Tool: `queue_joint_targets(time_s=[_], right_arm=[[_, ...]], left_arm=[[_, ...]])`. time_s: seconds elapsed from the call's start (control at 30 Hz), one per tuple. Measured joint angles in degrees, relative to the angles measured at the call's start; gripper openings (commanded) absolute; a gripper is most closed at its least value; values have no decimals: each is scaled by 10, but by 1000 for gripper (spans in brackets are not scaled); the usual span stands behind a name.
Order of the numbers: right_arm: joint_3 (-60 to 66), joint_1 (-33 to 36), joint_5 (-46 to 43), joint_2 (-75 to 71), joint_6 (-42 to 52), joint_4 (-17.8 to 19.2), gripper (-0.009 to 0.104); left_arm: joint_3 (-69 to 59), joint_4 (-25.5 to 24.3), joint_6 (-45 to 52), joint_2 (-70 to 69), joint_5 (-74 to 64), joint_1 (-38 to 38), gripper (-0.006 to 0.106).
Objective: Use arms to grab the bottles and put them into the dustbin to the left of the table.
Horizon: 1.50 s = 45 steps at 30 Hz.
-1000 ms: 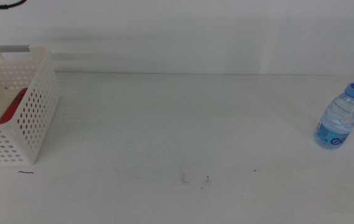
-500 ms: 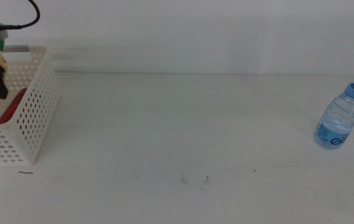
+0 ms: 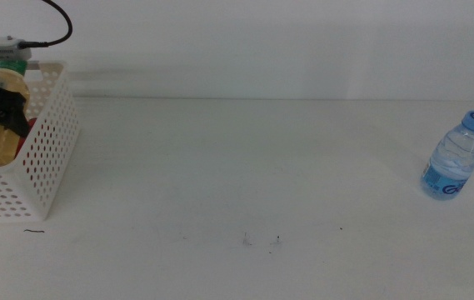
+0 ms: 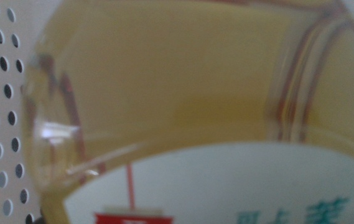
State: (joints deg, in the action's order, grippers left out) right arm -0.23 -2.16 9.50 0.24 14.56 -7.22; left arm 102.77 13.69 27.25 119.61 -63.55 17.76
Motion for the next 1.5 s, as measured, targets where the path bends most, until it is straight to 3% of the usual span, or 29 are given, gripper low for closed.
queue_joint_targets(time_s=[0.03, 0.07, 0.17, 0.57, 0.77, 0.93, 1.07, 1.33, 1.5], right_arm=[[0, 0, 0, 0, 0, 0, 93], [0, 0, 0, 0, 0, 0, 93], [0, 0, 0, 0, 0, 0, 93], [0, 0, 0, 0, 0, 0, 93], [0, 0, 0, 0, 0, 0, 93], [0, 0, 0, 0, 0, 0, 93], [0, 0, 0, 0, 0, 0, 93], [0, 0, 0, 0, 0, 0, 93], [0, 0, 0, 0, 0, 0, 93]], left_arm=[[-1, 0, 0, 0, 1, 0, 53], [-1, 0, 0, 0, 1, 0, 78], [1, 0, 1, -1, 3, 0, 94], [4, -2, -22, -71, -2, -2, 94], [2, -38, -47, -143, -4, -34, 94], [-42, -33, -55, -209, -2, -55, 94], [-113, -6, -54, -284, 38, -68, 94], [-275, 117, 23, -459, 107, -111, 94], [-322, 142, 27, -509, 110, -157, 94]])
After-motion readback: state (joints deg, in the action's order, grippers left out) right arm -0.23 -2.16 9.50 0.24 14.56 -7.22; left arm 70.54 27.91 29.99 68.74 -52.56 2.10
